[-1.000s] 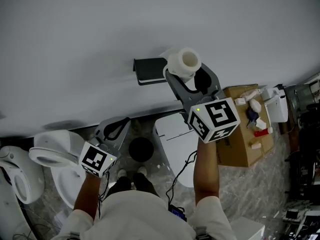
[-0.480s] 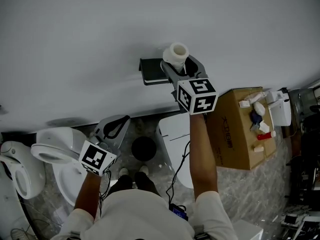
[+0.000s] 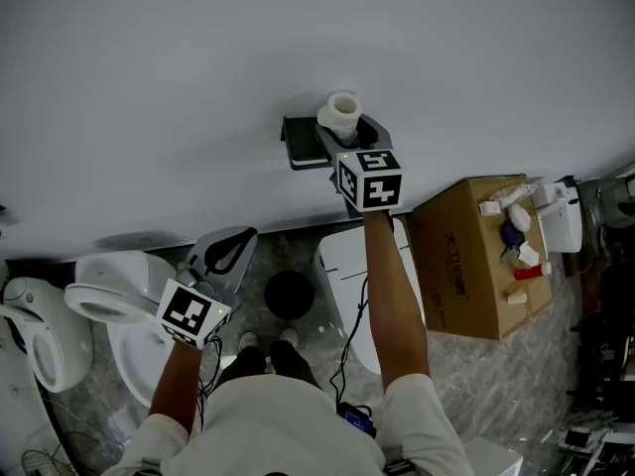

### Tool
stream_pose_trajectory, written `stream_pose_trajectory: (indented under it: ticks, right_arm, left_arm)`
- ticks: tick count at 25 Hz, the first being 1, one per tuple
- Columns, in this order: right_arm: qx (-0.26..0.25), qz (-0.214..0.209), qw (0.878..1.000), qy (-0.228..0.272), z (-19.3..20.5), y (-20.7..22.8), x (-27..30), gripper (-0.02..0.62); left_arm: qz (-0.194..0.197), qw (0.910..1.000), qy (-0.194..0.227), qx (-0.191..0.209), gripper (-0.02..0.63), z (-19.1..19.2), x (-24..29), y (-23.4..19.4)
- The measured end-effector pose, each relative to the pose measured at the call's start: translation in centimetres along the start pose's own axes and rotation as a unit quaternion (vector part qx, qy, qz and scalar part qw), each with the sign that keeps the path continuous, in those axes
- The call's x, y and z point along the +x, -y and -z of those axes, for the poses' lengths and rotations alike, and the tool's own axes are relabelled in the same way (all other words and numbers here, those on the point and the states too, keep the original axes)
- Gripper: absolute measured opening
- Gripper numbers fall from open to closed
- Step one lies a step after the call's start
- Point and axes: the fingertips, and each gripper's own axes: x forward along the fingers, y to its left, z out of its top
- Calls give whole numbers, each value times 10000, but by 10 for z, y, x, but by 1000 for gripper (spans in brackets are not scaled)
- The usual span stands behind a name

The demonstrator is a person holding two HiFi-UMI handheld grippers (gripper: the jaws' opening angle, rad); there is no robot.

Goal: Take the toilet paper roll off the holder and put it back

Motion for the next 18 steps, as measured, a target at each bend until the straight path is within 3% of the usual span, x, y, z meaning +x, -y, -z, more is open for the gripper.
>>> stream_pose_trajectory:
  ticks: [14,18]
  right_arm:
    - [80,49,10000,28,6,-2,3,290]
    - [104,137,9997,164,3,-3,-3,324]
  left_arm:
    - [15,10000,28,-61,5,2,6,-3]
    - [36,10000,10,-49,5,2,7,-3]
